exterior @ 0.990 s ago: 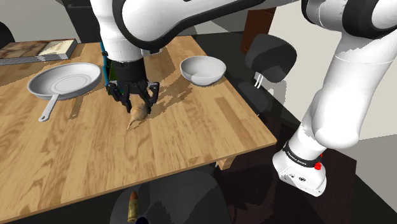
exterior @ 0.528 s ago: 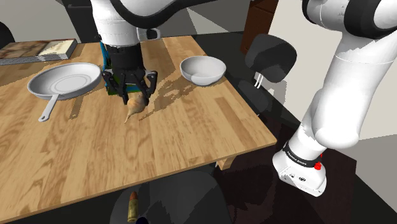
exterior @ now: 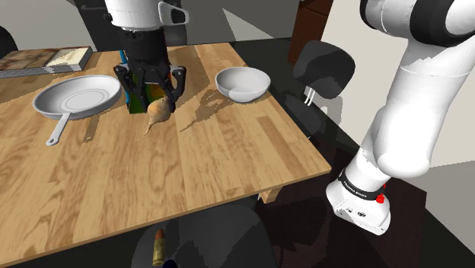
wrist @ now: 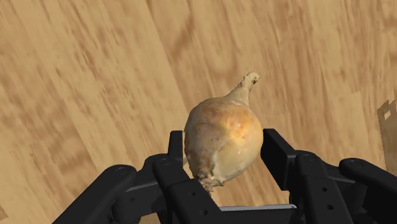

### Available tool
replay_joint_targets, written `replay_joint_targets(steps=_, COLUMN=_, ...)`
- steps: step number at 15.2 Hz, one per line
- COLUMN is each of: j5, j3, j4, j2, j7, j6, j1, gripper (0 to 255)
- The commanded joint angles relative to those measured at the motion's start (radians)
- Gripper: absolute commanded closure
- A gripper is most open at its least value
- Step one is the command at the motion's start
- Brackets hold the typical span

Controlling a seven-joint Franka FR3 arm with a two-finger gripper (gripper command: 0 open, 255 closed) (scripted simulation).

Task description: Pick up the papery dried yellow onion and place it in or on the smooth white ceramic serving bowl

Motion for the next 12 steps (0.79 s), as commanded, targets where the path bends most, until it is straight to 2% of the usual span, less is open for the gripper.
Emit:
replay_joint_targets(steps=1, j5=-0.003, j3=0.002, j4=0.037, j2=0.005, j7=0.006, j6=-0.032, j1=0.004, gripper=255)
replay_joint_targets(steps=9, j5=-0.020, j3=0.005, j4=0.181, j2=0.040, j7=0.022, j6=-0.144, j1=0.021, gripper=255)
replay_joint_targets(steps=12, j5=0.031, j3=-0.018, j4=0.065, j2=-0.058, j7=-0.060, j6=-0.121, j1=-0.047, gripper=255)
